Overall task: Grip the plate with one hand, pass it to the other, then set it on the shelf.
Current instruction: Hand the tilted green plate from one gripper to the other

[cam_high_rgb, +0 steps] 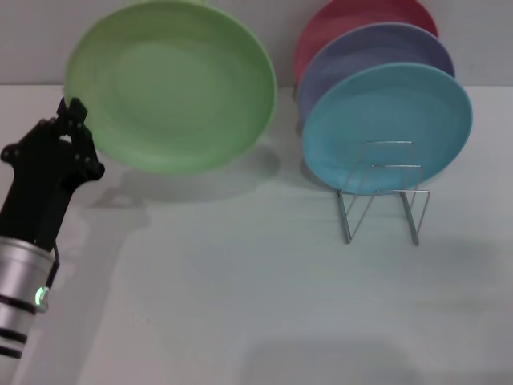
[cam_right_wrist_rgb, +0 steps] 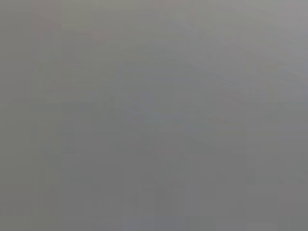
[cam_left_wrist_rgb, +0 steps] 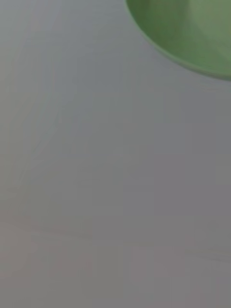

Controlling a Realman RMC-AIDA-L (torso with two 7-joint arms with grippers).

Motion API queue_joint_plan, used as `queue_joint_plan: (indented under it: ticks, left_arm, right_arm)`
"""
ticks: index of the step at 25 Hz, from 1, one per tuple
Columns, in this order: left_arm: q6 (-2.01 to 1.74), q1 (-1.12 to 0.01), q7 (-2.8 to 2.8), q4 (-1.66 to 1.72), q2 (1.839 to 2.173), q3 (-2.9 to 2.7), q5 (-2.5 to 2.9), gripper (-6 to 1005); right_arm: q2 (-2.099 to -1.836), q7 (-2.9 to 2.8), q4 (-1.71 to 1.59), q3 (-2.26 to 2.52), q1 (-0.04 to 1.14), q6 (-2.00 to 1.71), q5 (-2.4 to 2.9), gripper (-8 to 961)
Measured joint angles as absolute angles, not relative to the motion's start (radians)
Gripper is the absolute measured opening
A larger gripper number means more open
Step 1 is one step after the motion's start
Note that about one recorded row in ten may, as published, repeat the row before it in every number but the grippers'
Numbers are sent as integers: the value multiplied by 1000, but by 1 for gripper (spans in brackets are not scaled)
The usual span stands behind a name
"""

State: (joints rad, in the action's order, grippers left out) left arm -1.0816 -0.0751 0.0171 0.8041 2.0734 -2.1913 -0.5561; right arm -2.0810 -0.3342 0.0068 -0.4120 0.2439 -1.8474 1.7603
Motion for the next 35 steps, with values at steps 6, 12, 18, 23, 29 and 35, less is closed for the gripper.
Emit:
queue_joint_plan:
  ticks: [6,12,18,23,29,35]
  left_arm:
    - [-1155,-54,-71,796,2078,-2343,-750,67]
    - [-1244,-63,-239,800,2079,-2528,-967,71]
    - [-1310,-66,-321,804,2079,-2640,-1118,74]
    - [-1323,-76,-377,806,2080,-2702,-1230,77]
    - [-1326,-114,-433,821,2080,-2759,-1322,81]
    - [-1334,-135,-474,834,2080,-2793,-1372,84]
  right_arm:
    - [-2083,-318,98,-231,183,-1894,1763,557]
    - [-2082,-193,223,-65,186,-1849,1763,556]
    - [-2081,-181,276,19,260,-1719,1763,547]
    - [-2079,-181,295,41,323,-1631,1763,538]
    - [-2079,-188,309,51,405,-1544,1789,529]
    - [-2081,-189,345,51,473,-1467,1802,519]
